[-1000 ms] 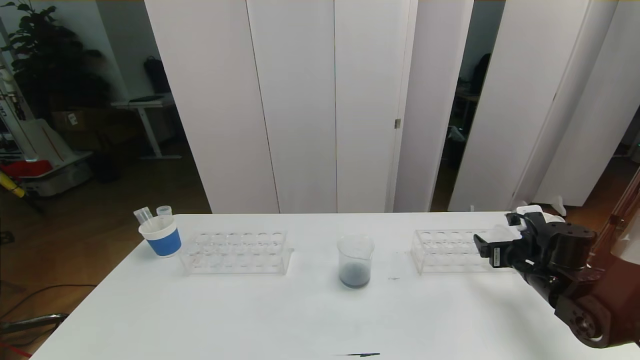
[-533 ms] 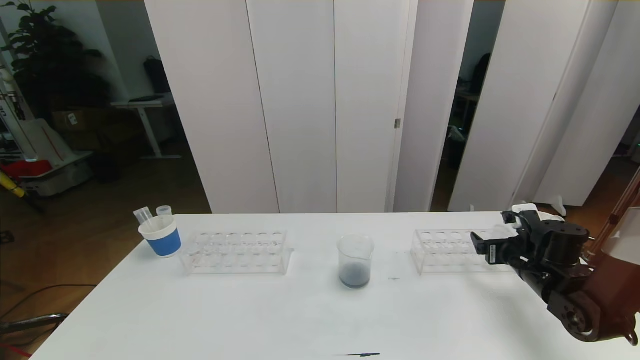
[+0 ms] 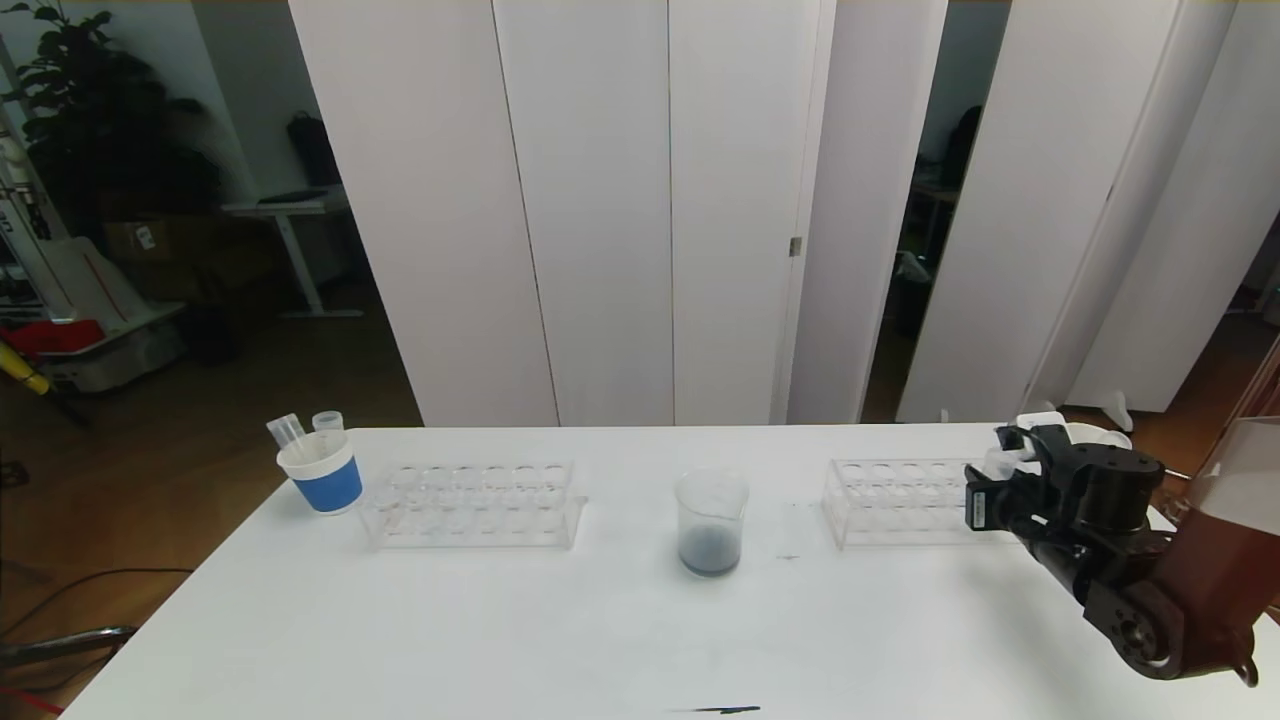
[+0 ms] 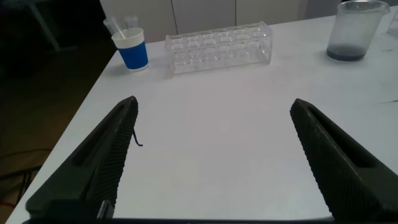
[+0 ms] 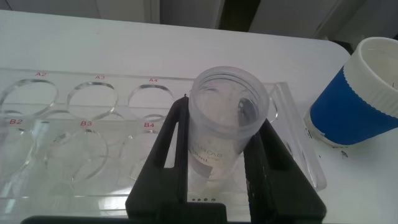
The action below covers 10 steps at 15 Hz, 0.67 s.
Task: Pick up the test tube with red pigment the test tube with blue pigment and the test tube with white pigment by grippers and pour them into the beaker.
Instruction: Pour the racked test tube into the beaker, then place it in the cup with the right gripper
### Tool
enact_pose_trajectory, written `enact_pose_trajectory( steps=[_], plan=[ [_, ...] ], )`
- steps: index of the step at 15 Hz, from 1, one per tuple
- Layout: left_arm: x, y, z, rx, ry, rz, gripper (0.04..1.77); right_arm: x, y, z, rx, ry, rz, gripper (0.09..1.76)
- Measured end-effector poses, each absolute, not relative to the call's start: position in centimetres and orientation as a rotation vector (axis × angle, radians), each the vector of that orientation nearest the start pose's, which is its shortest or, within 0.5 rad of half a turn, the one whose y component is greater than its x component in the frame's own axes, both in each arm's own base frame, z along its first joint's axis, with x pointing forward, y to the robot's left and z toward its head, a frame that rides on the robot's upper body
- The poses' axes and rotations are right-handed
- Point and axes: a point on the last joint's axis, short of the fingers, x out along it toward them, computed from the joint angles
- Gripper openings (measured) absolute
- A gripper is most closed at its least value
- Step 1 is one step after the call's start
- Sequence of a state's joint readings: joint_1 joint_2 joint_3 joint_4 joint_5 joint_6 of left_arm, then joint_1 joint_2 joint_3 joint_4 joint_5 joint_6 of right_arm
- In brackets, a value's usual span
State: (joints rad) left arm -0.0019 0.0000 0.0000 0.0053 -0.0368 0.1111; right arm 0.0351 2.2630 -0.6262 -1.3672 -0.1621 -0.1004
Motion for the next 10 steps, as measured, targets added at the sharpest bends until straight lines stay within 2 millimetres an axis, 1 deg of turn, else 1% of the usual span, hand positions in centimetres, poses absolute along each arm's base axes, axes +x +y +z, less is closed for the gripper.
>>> enact_pose_trajectory(
  steps=[5,10],
  plan=[
    [-2.28,-0.08,7.48,0.111,0.004,-0.039,1.75,35.5,0.67,2.53,-0.124,0.27,-0.119,0.58],
    [-2.28,-0.08,7.49,0.111,0.004,-0.039,1.75,35.88,0.48,3.3,-0.12,0.234,-0.126,0.59]
  ],
)
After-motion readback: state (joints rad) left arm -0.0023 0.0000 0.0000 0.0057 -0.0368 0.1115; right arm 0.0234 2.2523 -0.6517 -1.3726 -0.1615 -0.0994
